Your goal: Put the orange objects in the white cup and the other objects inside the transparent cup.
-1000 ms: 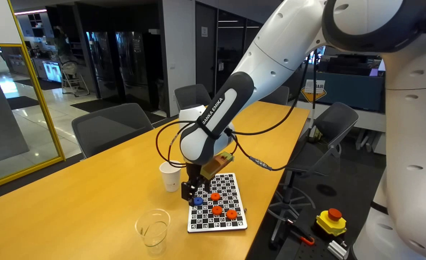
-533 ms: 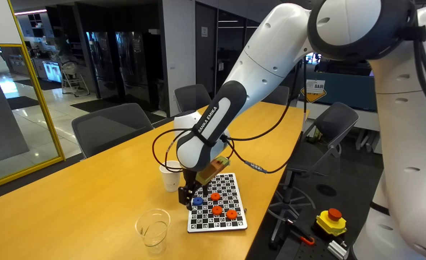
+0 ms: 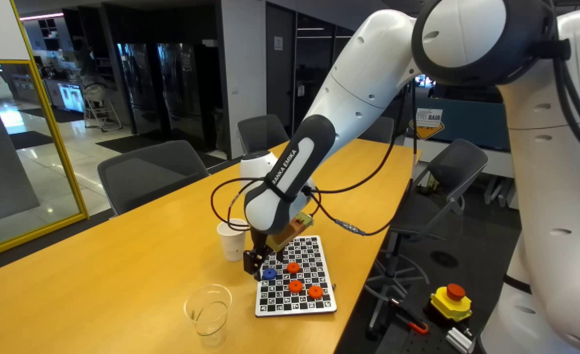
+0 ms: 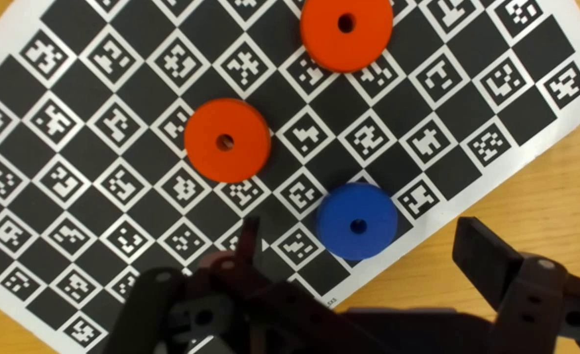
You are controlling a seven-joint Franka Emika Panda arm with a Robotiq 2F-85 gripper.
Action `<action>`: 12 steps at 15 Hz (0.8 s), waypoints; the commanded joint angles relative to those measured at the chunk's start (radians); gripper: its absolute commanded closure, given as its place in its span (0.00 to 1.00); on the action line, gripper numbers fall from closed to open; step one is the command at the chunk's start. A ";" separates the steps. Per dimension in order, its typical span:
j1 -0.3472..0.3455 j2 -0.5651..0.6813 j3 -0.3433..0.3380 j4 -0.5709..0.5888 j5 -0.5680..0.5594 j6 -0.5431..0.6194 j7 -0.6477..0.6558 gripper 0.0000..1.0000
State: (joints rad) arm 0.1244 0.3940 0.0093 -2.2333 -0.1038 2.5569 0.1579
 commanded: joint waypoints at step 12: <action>0.003 0.015 -0.008 -0.007 0.006 0.066 0.024 0.71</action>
State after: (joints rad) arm 0.1243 0.4121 0.0053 -2.2335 -0.1038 2.5933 0.1681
